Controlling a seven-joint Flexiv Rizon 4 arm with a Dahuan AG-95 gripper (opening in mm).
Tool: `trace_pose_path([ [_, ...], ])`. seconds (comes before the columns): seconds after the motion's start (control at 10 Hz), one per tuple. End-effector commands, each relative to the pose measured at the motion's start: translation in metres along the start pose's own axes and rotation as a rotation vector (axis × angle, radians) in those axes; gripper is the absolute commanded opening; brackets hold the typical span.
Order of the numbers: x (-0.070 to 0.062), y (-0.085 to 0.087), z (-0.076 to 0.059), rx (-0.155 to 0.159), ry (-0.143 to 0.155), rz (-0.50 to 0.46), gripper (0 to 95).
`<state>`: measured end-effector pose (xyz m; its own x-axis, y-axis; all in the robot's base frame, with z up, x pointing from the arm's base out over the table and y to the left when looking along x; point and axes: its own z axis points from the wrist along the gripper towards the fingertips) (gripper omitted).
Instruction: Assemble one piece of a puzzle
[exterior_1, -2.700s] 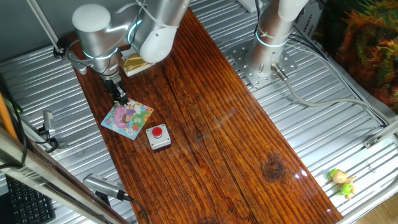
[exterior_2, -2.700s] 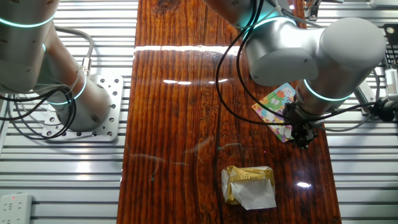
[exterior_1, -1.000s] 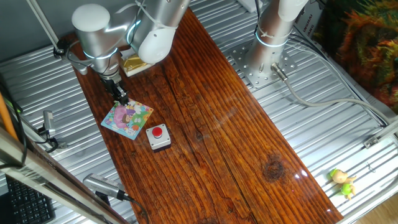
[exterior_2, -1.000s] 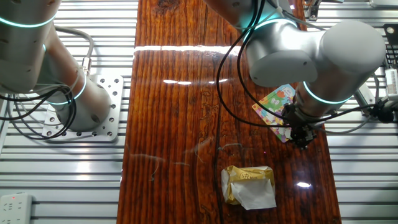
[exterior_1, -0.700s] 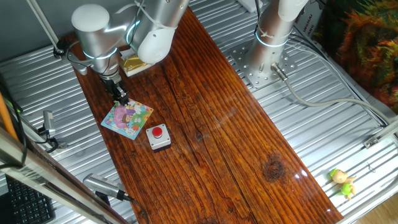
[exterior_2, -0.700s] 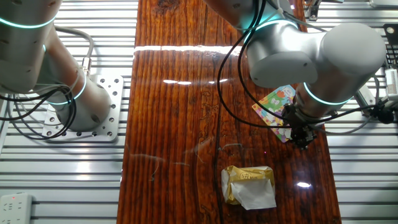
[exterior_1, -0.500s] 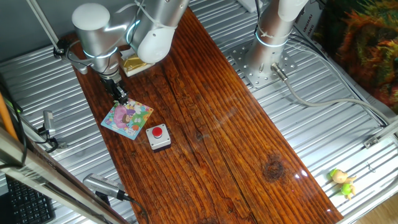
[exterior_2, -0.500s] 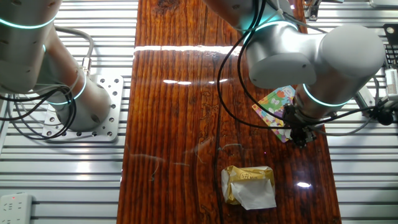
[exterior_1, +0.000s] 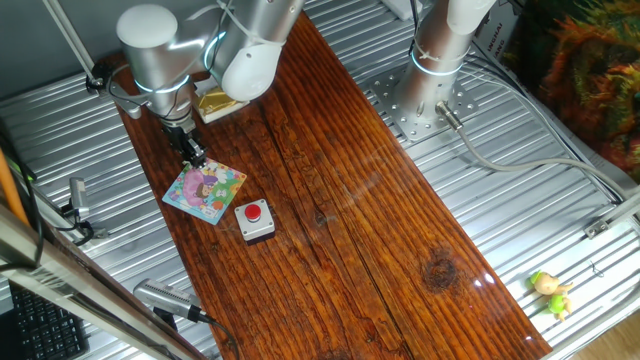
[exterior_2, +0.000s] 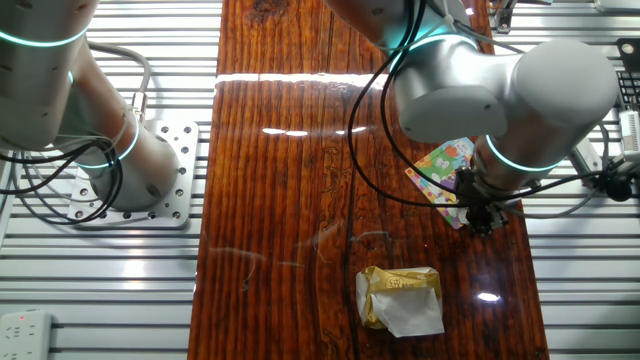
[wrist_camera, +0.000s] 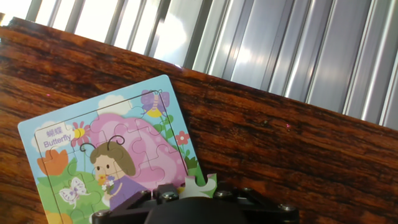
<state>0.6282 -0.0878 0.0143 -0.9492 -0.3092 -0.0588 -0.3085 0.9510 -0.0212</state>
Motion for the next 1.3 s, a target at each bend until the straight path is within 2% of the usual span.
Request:
trace_pose_path([
  [0.1,-0.0001,0.0000,0.0002,0.001,-0.001,-0.005,38.0],
  [0.3,-0.0001,0.0000,0.0002,0.001,-0.004,-0.006,38.0],
  [0.4,-0.0001,0.0000,0.0002,0.002,-0.005,-0.008,57.0],
  [1.3,0.0000,0.0000,0.0020,0.003,-0.006,-0.009,57.0],
])
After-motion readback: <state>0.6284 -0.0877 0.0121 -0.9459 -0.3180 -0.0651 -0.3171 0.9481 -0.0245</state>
